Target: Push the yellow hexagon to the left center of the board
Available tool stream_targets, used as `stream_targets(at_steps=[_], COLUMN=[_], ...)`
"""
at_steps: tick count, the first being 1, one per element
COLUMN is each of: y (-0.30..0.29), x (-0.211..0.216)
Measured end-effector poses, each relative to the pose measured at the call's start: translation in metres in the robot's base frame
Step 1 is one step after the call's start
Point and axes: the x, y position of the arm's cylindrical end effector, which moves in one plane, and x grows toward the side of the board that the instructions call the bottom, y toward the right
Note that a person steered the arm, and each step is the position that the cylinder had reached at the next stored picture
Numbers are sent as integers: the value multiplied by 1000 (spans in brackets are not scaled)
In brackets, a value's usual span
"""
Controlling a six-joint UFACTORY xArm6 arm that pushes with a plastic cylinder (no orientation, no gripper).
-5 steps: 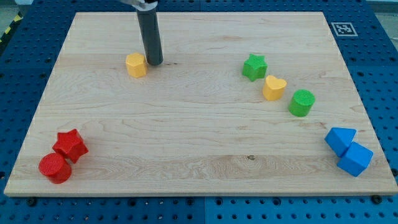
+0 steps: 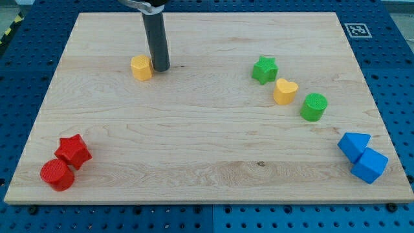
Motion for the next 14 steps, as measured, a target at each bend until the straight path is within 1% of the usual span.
stream_targets(at_steps=[3, 5, 8, 10, 12, 14], y=[-28, -55, -73, -73, -88, -135], x=[1, 29, 33, 50, 40, 40])
